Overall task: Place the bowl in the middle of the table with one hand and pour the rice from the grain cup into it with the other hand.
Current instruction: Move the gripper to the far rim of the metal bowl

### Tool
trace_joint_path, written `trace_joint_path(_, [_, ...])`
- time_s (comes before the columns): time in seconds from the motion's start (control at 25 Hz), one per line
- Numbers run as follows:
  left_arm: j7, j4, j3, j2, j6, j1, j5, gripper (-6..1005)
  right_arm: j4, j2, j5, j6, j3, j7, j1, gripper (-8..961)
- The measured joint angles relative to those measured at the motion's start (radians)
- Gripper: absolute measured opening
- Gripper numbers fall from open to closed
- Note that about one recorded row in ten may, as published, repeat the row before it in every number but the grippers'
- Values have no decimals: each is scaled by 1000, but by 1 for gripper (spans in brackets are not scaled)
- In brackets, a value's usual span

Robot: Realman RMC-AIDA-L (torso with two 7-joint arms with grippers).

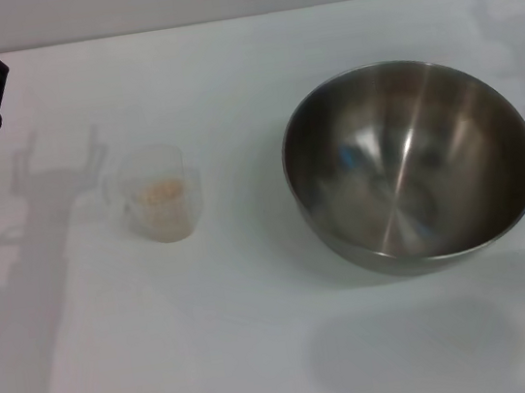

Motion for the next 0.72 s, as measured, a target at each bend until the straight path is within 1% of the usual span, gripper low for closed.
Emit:
trace_joint_path(0.04, [1, 0, 0, 0, 0, -1, 0, 828, -82, -1, -15, 94, 9, 0, -24, 639])
trace_joint_path(0.08, [1, 0, 0, 0, 0, -1, 0, 828, -238, 1, -57, 304, 29, 4, -67, 637])
trace_joint_path(0.12, [1, 0, 0, 0, 0, -1, 0, 828, -238, 1, -57, 304, 29, 4, -67, 636])
trace_joint_path(0.16, [2, 1, -1, 0, 0, -2, 0, 828, -304, 2, -69, 396, 36, 5, -85, 634])
trace_joint_path(0.24, [3, 6, -1, 0, -1, -5, 0, 828, -453, 4, -83, 623, 48, 5, -111, 631])
trace_joint_path(0.28, [4, 8, -2, 0, 0, -7, 0, 828, -596, 4, -84, 852, 74, 4, -122, 630])
trace_joint_path(0.32, [4, 8, -2, 0, 0, -7, 0, 828, -596, 4, -84, 852, 74, 4, -122, 628])
trace_joint_path(0.36, [4, 10, -2, 0, 0, -8, -1, 828, -676, 4, -82, 998, 97, 3, -124, 627])
trace_joint_path(0.44, [4, 10, -2, 0, 0, -8, -1, 828, -797, 2, -73, 1253, 142, 2, -114, 624])
trace_joint_path(0.48, [4, 10, -3, 1, 0, -8, -1, 828, -896, 0, -60, 1484, 191, 1, -87, 622])
trace_joint_path(0.52, [3, 10, -4, 1, 0, -8, -1, 828, -896, 0, -60, 1484, 191, 1, -87, 621])
trace_joint_path(0.64, [3, 11, -18, 1, 1, -8, -1, 828, -988, -3, -28, 1822, 290, -1, -12, 616])
trace_joint_path(0.68, [2, 11, -24, 1, 1, -8, -1, 828, -1009, -5, -10, 2008, 359, -2, 45, 614])
trace_joint_path(0.72, [1, 11, -27, 2, 1, -8, -2, 828, -1009, -5, -10, 2008, 359, -2, 45, 613])
